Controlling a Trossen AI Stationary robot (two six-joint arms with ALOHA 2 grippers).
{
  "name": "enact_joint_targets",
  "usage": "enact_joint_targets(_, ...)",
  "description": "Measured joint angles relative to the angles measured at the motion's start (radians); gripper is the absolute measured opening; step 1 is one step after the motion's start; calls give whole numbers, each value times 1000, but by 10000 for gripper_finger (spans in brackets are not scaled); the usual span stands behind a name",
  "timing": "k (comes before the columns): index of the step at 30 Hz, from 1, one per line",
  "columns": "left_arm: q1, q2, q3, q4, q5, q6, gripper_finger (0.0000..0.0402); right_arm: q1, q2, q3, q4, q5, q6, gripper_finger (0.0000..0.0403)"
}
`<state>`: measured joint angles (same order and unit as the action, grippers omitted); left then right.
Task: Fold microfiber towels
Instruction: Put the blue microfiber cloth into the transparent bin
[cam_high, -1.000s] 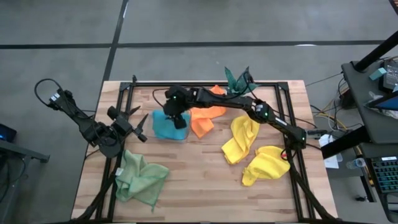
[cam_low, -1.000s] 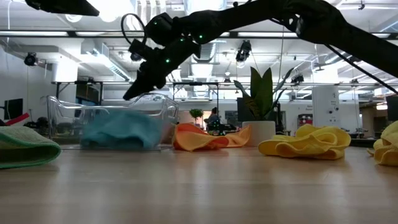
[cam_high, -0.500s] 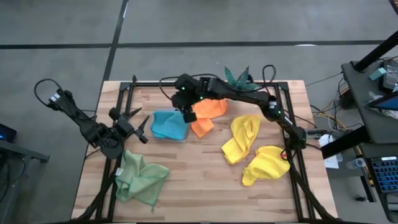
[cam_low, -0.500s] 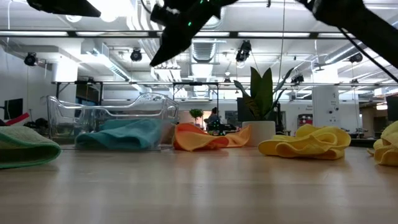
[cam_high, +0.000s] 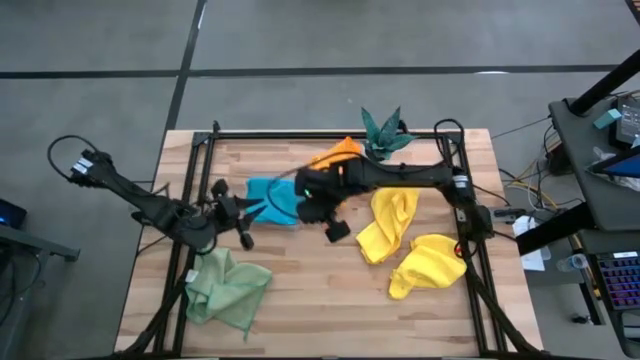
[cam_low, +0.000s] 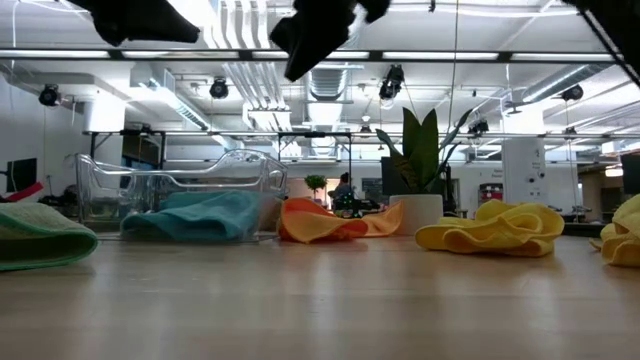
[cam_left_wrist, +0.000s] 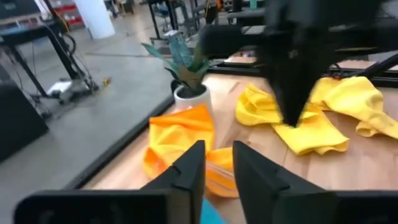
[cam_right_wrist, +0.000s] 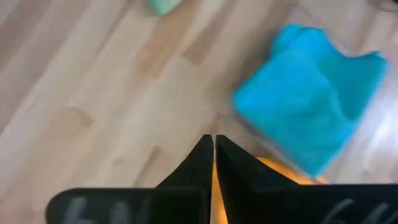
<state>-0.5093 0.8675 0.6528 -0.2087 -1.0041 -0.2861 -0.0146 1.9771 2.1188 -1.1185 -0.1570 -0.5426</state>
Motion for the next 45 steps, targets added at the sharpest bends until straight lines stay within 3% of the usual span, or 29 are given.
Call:
enact_joint_targets(7,4,161,28,83,69,-140,6,35,-214,-401,359,1,8,9)
enact_joint_targets(14,23,257,63,96,172,-256,1,35,-415,-747,691,1,64,9)
enact_joint_targets(19,131,255,102,68,331,-258,0,35,-537,-919,809,2,121,9)
enact_joint_targets(23,271,246,121,-67,475,-258,0,34,-624,-1034,898,2,153,9)
enact_joint_targets(30,572,265,120,-323,642,-229,0,34,-737,-1189,1055,2,167,9)
enact_joint_targets(35,734,334,110,-317,731,-101,0,34,-762,-1234,1104,2,167,9)
enact_joint_targets(39,796,429,109,-294,770,-50,0,34,-758,-1240,1113,2,167,9)
enact_joint_targets(45,802,563,108,-302,843,-47,0,34,-752,-1241,1110,2,167,9)
